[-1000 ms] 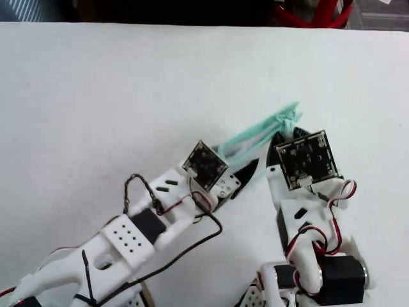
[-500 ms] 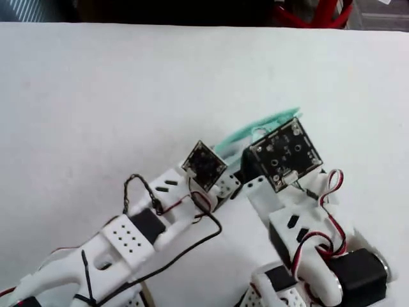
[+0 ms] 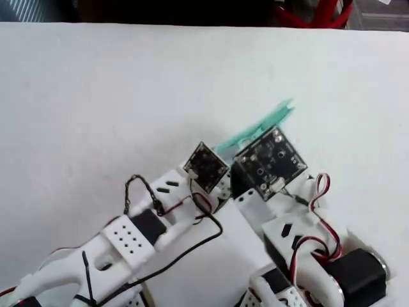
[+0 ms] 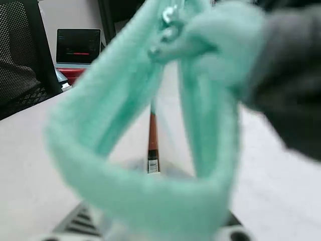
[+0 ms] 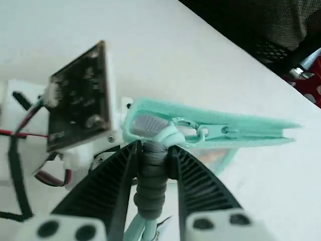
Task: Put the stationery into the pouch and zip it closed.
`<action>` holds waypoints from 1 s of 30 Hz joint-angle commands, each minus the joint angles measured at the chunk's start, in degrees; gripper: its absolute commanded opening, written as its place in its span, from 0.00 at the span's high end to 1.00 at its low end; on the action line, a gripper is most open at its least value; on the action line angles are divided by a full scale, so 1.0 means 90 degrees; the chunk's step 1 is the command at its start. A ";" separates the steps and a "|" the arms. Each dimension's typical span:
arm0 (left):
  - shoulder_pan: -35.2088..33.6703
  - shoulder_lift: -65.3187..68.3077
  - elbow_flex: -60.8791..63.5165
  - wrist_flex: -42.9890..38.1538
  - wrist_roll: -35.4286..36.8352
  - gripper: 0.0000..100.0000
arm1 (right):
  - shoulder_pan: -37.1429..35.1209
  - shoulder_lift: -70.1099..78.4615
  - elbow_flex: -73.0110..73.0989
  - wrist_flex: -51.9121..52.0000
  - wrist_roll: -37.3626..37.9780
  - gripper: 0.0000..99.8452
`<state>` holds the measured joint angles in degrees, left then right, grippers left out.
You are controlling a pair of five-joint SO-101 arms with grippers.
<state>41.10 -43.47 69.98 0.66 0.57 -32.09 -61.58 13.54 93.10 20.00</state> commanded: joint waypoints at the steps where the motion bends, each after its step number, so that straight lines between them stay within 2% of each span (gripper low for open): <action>1: 0.0044 -0.0083 -0.0244 -0.0049 -0.0029 0.96 | -0.1001 -0.0044 -0.0274 0.0278 -0.0176 0.98; 3: 0.0034 -0.0083 -0.0244 -0.0049 -0.0029 0.96 | -0.1324 -0.0044 -0.0274 0.0347 -0.0176 0.98; 9: 0.0015 -0.0073 -0.0234 -0.0049 -0.0029 0.96 | -0.1460 -0.0044 -0.0361 0.0571 0.0029 0.98; 15: -0.0181 -0.0073 -0.0283 -0.0147 -0.0039 0.96 | -0.2115 -0.0181 -0.0674 0.0601 0.0127 0.98; 19: -0.0562 -0.0073 -0.0274 -0.0430 -0.0029 0.96 | -0.2164 -0.0298 -0.0508 0.0601 0.0244 0.98; 30: -0.0952 -0.0073 -0.0283 -0.0527 -0.0029 0.96 | -0.2144 -0.0962 -0.0205 0.0601 0.0615 0.98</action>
<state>35.56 -43.38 69.98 -1.98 0.84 -50.29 -69.85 11.08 98.20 24.92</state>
